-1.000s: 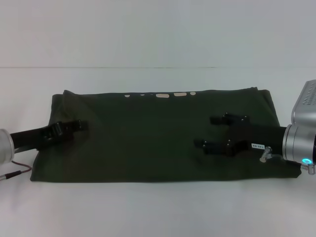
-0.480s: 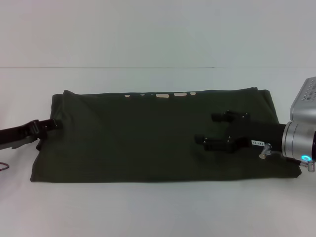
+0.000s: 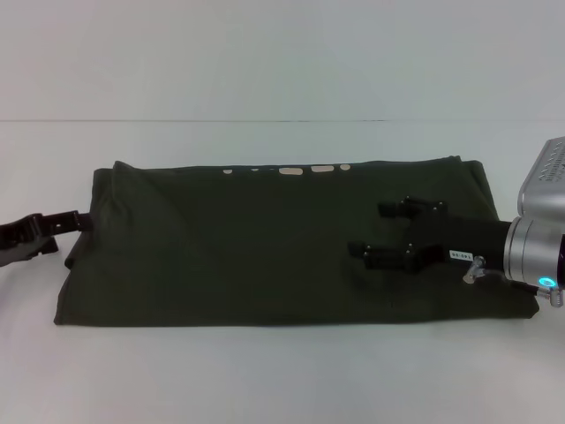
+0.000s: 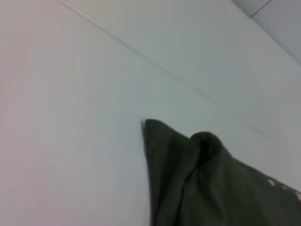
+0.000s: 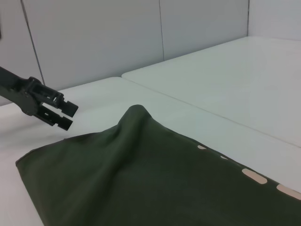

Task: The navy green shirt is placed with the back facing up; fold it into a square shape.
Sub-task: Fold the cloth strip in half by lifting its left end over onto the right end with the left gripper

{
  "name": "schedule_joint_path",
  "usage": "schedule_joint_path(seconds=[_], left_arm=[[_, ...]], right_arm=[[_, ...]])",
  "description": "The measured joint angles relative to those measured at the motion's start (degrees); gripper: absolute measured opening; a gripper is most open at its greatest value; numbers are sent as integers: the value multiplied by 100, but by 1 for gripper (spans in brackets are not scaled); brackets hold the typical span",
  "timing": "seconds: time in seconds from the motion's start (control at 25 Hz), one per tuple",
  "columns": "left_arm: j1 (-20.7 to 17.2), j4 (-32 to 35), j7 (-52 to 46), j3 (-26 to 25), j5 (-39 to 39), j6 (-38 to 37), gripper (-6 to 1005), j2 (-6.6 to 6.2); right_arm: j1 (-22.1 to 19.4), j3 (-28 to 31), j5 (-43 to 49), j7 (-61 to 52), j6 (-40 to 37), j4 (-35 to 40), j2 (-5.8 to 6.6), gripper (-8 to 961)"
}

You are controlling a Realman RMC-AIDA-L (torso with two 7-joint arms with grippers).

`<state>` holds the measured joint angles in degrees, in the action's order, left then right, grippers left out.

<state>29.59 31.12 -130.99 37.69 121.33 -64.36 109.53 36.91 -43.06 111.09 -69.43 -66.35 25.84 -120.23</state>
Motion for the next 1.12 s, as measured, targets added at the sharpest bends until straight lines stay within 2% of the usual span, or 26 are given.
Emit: schedule_joint_path(seconds=[0.44,0.68,1.12], left_arm=[[20,29,90,13,109,197,883,128],[17,36,128,41,119,447,883,162],[15,9,191,70,122,472,882,200]], right_arm=[[0,-21,0,0,0,0,0,922],[0,-13,0,0,9,0,0,922],[9,-19,0,0,96,-3,0,922]])
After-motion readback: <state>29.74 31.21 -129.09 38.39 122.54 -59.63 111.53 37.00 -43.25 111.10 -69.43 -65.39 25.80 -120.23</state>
